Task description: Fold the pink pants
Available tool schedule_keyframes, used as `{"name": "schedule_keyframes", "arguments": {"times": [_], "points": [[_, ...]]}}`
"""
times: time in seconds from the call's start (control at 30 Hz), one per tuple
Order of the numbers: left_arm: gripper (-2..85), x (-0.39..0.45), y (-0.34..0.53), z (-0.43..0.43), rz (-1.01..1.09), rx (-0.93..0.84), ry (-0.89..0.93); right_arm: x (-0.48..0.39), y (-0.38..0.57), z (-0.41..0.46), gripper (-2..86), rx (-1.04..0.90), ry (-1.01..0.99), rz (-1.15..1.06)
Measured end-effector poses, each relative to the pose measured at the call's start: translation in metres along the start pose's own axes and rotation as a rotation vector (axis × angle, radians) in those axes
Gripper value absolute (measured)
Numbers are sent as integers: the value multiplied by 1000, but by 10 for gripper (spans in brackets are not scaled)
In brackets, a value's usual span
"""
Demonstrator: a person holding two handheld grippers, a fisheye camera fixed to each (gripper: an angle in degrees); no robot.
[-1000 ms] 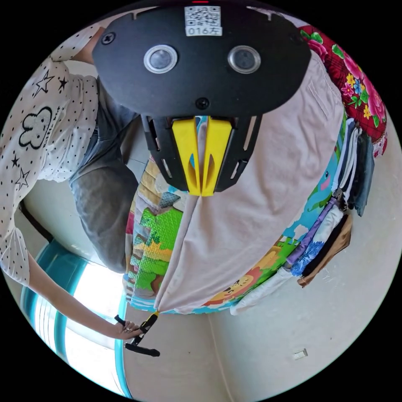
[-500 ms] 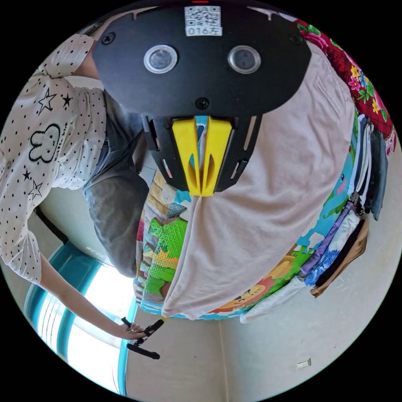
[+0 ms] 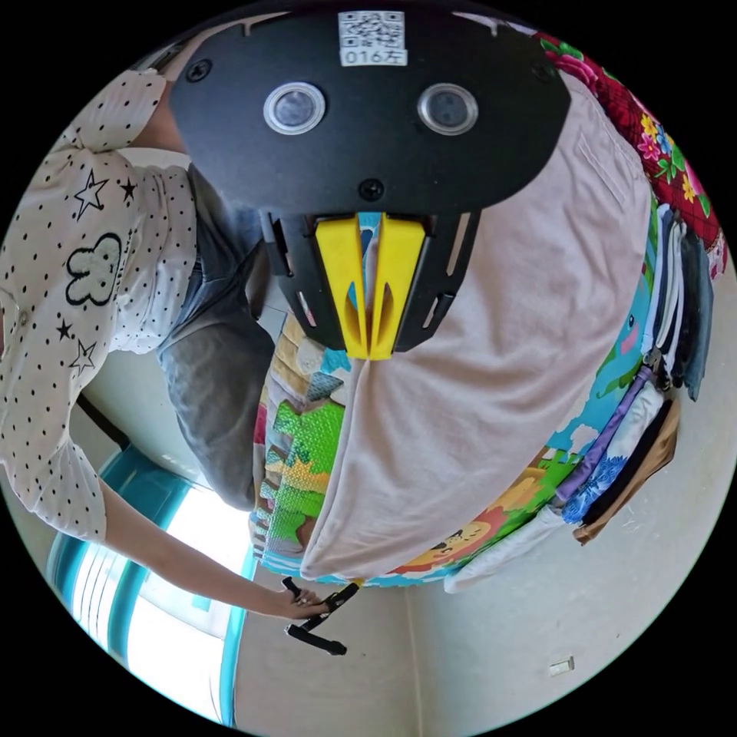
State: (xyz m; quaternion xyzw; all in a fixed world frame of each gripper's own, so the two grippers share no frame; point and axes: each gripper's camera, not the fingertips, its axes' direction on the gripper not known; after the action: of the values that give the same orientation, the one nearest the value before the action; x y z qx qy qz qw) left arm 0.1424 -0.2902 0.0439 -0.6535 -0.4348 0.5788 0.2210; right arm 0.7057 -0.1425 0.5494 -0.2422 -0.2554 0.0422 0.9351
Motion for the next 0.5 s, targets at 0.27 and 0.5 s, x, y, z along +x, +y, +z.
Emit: {"name": "schedule_keyframes", "arguments": {"times": [0.27, 0.5], "points": [[-10, -6, -3, 2, 5, 3, 17, 7, -15, -3, 6, 57, 125, -43], [-10, -8, -1, 4, -2, 13, 14, 32, 5, 19, 55, -35, 434, 33]]}}
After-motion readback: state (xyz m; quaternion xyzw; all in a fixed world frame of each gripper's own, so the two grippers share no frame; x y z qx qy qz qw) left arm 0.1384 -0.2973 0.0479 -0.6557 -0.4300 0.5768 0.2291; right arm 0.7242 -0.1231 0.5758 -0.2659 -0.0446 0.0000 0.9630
